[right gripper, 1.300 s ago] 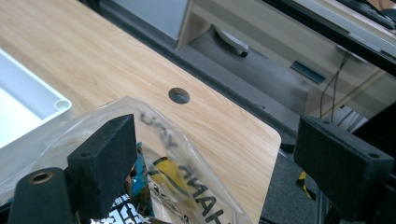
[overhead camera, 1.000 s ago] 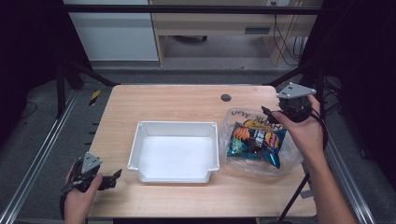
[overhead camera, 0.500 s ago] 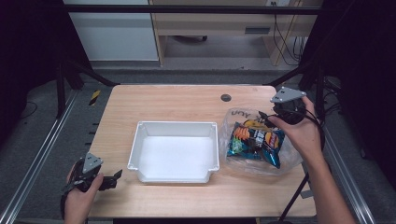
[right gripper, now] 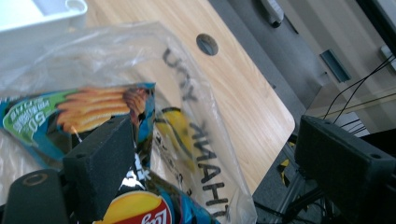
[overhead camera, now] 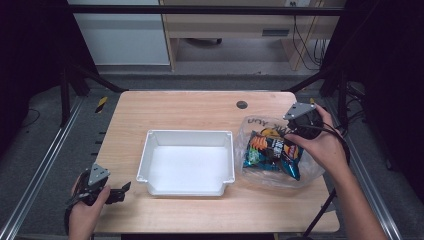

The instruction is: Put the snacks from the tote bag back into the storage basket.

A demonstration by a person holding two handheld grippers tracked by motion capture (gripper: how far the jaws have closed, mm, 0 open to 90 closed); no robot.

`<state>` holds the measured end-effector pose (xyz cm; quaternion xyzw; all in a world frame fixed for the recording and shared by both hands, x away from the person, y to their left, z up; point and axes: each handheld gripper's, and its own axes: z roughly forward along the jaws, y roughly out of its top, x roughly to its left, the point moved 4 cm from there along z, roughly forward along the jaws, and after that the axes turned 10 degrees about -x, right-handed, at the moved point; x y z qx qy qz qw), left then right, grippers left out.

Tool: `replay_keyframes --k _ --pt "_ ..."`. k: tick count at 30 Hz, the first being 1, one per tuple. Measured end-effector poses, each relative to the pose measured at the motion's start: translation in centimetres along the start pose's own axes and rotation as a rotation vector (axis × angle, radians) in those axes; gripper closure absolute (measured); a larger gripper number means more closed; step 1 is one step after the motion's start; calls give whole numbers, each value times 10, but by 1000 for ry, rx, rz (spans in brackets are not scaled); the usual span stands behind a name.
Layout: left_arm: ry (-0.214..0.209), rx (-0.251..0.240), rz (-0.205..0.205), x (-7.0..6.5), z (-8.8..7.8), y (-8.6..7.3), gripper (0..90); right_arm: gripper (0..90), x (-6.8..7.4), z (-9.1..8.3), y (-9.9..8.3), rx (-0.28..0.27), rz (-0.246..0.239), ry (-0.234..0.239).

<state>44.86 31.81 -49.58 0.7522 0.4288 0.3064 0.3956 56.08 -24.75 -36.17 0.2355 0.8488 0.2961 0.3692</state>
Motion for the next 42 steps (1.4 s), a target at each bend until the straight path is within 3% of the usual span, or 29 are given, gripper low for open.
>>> replay_keyframes --k 6,23,25,29,33,42 --pt "-4 0 2 0 0 0 32 118 2 0 -3 19 -10 38" --pt "-6 2 6 0 -1 0 33 102 8 13 -1 32 -18 87" --pt "-5 1 4 0 0 0 33 102 9 14 -1 24 -1 99" --pt "-8 3 5 0 0 0 33 103 4 11 0 -49 120 126" --pt "-7 0 1 -1 0 0 33 96 3 11 -3 -102 197 159" --pt "-8 6 4 0 0 -1 33 116 13 20 -13 -51 187 230"
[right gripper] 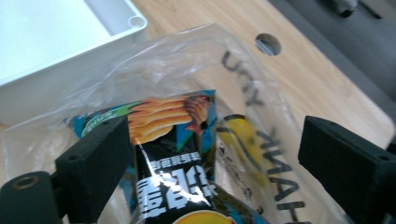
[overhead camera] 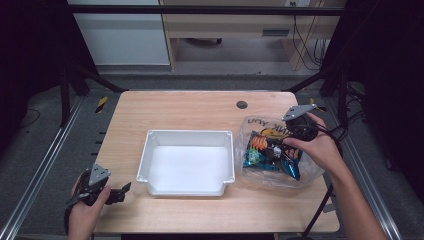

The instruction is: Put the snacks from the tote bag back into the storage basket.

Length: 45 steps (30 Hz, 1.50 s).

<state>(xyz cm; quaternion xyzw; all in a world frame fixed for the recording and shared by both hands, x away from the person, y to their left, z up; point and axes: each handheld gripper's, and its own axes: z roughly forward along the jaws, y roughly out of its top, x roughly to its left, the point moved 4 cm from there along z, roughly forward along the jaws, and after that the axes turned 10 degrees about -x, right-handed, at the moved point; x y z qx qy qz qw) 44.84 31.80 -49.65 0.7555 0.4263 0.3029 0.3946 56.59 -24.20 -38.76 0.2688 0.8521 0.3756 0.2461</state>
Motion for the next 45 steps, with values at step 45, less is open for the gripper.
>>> replay_keyframes --k 45 --pt "9 -2 -9 3 0 -1 32 95 13 42 -30 237 -62 114"
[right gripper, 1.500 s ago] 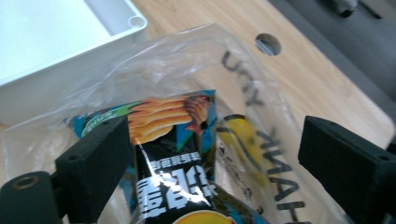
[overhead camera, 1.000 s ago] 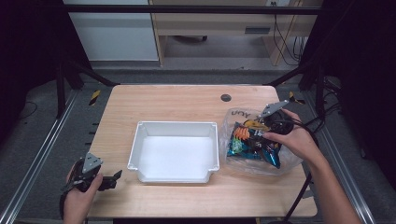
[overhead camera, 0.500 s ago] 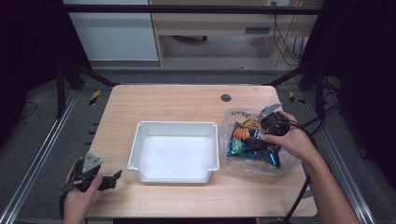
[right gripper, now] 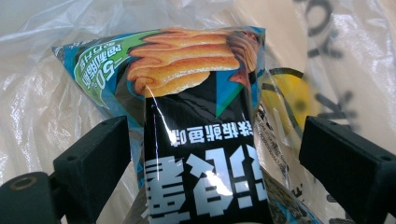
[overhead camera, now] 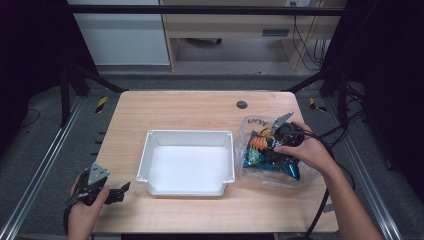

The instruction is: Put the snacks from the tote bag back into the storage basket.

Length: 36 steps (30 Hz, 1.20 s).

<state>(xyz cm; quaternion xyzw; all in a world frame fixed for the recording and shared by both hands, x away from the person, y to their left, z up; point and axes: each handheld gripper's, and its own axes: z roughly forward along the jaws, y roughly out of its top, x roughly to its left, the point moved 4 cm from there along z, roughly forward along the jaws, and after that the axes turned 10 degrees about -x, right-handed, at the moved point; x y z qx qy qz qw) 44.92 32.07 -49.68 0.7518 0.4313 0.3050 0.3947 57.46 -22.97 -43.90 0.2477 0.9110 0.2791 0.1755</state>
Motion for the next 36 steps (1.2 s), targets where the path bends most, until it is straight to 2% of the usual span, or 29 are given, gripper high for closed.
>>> replay_keyframes --k 14,16,25,36 --pt "1 0 -2 0 0 0 32 93 1 11 -7 35 0 19" --pt "0 2 1 0 0 0 32 94 1 13 -8 34 11 15" --pt "-1 2 1 0 0 0 32 92 3 20 -12 68 6 27" --pt "0 6 1 0 0 -1 32 92 2 25 -16 83 3 32"
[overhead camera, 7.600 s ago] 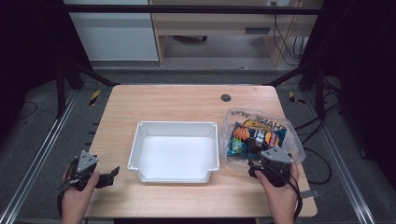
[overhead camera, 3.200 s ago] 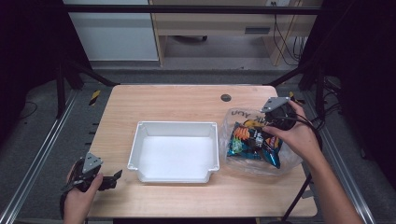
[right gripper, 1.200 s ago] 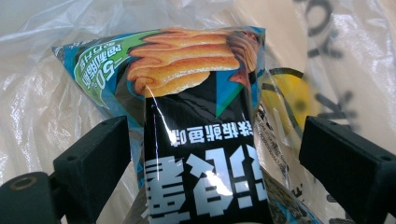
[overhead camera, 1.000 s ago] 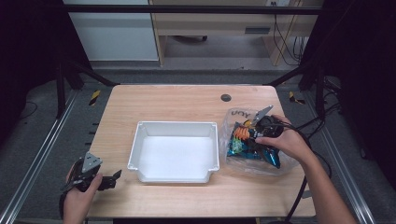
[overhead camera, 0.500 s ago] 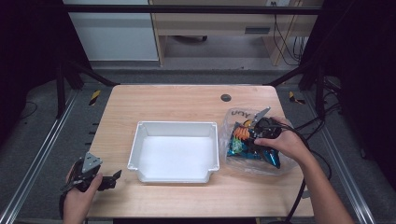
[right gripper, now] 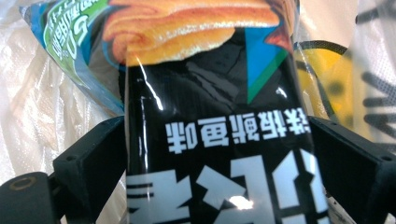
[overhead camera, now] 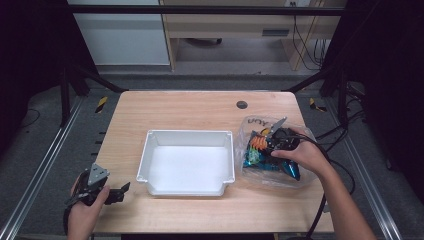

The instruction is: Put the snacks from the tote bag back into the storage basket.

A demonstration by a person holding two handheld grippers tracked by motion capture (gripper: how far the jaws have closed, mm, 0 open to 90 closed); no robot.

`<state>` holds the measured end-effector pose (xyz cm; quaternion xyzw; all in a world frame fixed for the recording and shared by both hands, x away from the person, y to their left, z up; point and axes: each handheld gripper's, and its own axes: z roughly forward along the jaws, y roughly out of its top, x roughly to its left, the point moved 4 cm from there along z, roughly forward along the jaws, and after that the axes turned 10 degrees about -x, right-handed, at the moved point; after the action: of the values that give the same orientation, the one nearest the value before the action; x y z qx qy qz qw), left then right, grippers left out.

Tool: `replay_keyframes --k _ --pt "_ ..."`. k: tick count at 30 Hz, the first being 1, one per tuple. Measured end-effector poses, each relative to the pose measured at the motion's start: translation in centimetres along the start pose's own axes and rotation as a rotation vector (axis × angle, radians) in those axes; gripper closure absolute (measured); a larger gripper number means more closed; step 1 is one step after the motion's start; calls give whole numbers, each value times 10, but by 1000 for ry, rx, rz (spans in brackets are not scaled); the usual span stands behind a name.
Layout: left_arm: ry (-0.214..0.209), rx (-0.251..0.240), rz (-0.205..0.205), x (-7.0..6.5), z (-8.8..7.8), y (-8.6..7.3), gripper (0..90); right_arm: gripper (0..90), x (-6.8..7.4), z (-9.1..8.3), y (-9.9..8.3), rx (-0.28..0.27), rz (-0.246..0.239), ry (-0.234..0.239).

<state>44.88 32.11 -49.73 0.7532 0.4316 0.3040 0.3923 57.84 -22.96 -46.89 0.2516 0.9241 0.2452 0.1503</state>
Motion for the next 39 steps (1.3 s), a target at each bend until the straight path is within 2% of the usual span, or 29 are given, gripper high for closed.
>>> replay_keyframes --k 12,20,30,32,36,39 --pt "1 2 -1 0 0 0 32 85 2 3 -2 16 0 6" --pt "0 2 -1 0 0 0 32 112 2 3 -4 13 0 2" --pt "0 4 -2 0 0 -1 32 187 2 1 -6 16 -17 6" --pt "-1 7 0 0 0 -1 32 237 3 0 -7 24 -16 15" --pt "-2 7 -1 0 0 -1 32 281 3 -2 -8 30 -11 12" --pt "-2 7 -1 0 0 -1 32 325 4 -5 -7 27 -25 6"
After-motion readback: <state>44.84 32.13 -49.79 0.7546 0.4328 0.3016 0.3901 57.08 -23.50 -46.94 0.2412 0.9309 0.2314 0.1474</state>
